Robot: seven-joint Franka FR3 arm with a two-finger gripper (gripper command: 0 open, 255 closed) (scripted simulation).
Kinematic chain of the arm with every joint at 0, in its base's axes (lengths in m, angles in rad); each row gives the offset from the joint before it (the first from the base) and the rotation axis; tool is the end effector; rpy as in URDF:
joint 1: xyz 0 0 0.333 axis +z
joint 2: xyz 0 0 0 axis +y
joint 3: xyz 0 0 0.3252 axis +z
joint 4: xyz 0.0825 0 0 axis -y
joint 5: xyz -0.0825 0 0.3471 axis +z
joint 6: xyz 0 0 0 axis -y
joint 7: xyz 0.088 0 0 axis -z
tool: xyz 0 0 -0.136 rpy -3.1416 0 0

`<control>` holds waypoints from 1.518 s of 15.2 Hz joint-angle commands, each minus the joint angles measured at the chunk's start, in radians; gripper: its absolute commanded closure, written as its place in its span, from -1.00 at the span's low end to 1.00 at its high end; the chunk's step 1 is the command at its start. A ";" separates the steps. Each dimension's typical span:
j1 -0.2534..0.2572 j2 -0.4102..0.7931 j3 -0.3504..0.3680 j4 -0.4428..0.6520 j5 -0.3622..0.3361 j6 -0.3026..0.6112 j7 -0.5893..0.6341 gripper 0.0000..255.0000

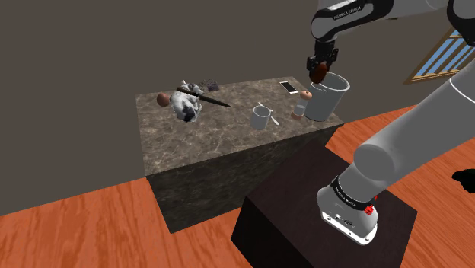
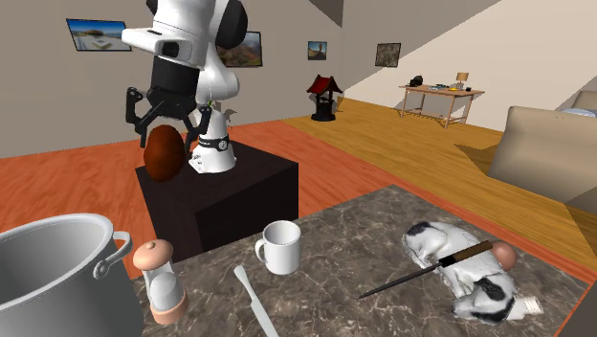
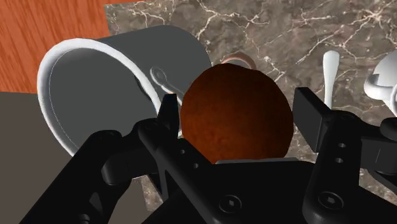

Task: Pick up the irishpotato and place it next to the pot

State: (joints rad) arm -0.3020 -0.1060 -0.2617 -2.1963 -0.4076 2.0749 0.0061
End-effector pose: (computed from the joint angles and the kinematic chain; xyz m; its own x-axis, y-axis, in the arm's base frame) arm 0.3879 -0.2834 0.4299 0.9300 -0.3648 -0.0461 -0.3324 -0.8877 0.3184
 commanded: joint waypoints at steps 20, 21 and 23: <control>-0.092 0.104 -0.114 -0.098 -0.036 0.254 -0.110 1.00; -0.093 0.113 -0.115 -0.102 -0.037 0.267 -0.106 1.00; -0.095 0.132 -0.116 -0.111 -0.039 0.294 -0.099 1.00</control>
State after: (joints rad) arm -0.3944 0.0173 -0.3756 -2.2994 -0.4438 2.3515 -0.0961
